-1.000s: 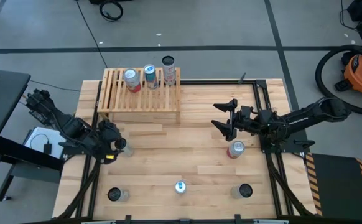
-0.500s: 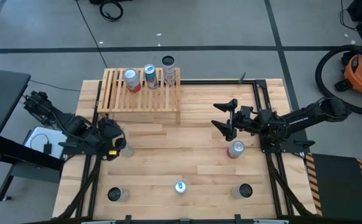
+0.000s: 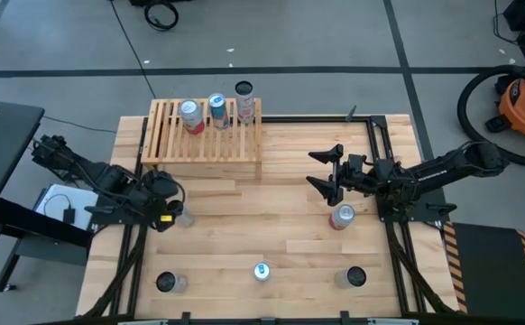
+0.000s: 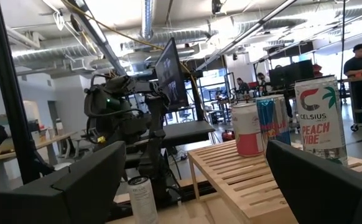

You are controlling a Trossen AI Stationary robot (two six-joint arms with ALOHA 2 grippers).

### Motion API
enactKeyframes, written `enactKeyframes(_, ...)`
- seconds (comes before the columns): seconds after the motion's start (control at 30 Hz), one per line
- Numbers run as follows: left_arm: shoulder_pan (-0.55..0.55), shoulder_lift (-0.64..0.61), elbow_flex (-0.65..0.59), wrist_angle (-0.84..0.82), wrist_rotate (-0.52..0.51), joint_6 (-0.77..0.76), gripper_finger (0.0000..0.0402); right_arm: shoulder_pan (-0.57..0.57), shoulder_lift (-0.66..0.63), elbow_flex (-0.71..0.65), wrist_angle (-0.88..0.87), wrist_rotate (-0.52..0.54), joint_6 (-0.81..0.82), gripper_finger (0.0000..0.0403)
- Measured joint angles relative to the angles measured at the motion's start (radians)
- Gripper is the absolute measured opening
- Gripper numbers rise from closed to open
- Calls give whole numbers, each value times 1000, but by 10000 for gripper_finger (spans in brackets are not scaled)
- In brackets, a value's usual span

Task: Place canned beverage on shelf
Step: Put the top white yellow soda can on the shelf

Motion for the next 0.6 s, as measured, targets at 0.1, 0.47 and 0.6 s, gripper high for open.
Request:
enactKeyframes(0.1,0,0,0,1,0,-1,389,0,0,0,-1,0,0,399)
enactKeyframes(0.47,0,31,-1,35,50,10,389,0,0,0,-32,0,0,399)
enactKeyframes(0.6,0,57,-1,24,51,11,389,0,0,0,-37,0,0,399)
